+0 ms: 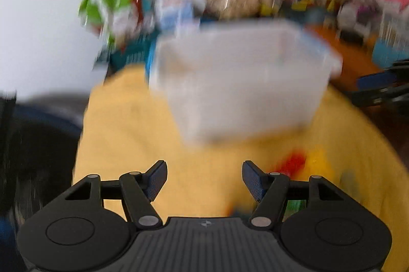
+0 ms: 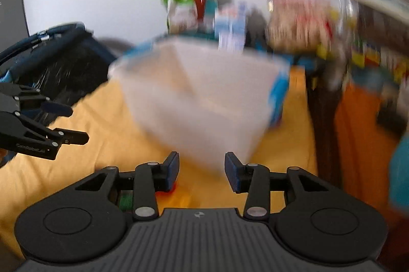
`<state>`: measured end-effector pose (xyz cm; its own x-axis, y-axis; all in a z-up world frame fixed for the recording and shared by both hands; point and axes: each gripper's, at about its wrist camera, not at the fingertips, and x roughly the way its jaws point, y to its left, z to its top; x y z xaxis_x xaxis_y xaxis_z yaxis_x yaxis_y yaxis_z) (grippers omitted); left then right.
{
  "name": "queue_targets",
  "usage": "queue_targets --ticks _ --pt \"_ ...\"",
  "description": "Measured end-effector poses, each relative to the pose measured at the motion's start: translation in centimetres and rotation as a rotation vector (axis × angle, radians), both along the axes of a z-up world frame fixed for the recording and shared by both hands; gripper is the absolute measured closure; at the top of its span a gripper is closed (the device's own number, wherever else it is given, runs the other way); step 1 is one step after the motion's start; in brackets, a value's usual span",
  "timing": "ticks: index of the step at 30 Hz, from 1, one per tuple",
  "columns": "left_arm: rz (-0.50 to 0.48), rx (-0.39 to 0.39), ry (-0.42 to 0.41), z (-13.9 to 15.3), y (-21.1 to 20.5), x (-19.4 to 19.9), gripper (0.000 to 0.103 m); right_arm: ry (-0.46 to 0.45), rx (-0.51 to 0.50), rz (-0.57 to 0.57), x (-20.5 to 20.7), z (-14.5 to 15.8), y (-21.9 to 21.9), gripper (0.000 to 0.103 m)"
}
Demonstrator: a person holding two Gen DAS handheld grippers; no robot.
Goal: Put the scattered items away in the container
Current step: 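Move both tools back to the pile, then grasp the olive toy with the right tool while the left tool grasps the teal toy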
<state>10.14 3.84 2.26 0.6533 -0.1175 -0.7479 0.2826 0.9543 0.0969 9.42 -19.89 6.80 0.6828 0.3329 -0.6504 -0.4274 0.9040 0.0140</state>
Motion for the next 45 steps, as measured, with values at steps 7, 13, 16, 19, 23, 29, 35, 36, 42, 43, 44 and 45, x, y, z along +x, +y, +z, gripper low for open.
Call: queue_targets --ticks 7,13,16,19,23,29,35,36,42,43,44,45 --pt "0.08 -0.085 0.15 -3.4 1.2 -2.4 0.035 0.226 0.039 -0.095 -3.1 -5.5 -1.0 0.059" --pt "0.086 -0.127 0.151 -3.1 1.4 -2.6 0.035 0.275 0.014 -0.106 -3.1 -7.2 0.4 0.059" --pt "0.079 -0.146 0.174 -3.5 0.8 -2.4 0.035 0.259 -0.019 -0.082 -3.4 -8.0 1.4 0.059" --pt "0.062 -0.14 0.185 -3.9 -0.2 -2.0 0.035 0.21 -0.118 -0.004 -3.7 -8.4 3.0 0.064" --pt "0.091 -0.169 0.194 -3.9 -0.7 -0.8 0.036 0.176 -0.149 0.079 -4.4 -7.9 3.4 0.065" --pt "0.19 -0.227 0.247 -4.6 -1.3 1.6 0.046 0.193 -0.131 0.078 -4.4 -8.0 2.3 0.064" --pt "0.19 -0.143 0.219 -5.9 -3.2 1.9 0.06 0.194 -0.135 0.078 -4.2 -8.2 2.1 0.064" --pt "0.167 -0.102 0.215 -5.9 -3.4 1.8 0.066 0.19 -0.139 0.08 -4.2 -8.2 2.2 0.064" --pt "-0.078 -0.013 0.259 -5.6 -1.8 1.1 0.065 0.176 -0.162 0.09 -4.2 -8.1 2.4 0.063" --pt "-0.078 -0.006 0.258 -5.6 -1.5 1.1 0.063 0.177 -0.159 0.084 -4.1 -8.1 2.4 0.062" --pt "-0.065 -0.012 0.254 -5.5 -1.2 1.2 0.062 0.178 -0.153 0.07 -4.1 -8.1 2.3 0.059" --pt "-0.044 -0.02 0.249 -5.5 -1.0 1.2 0.057 0.177 -0.149 0.057 -4.0 -8.1 2.3 0.056"
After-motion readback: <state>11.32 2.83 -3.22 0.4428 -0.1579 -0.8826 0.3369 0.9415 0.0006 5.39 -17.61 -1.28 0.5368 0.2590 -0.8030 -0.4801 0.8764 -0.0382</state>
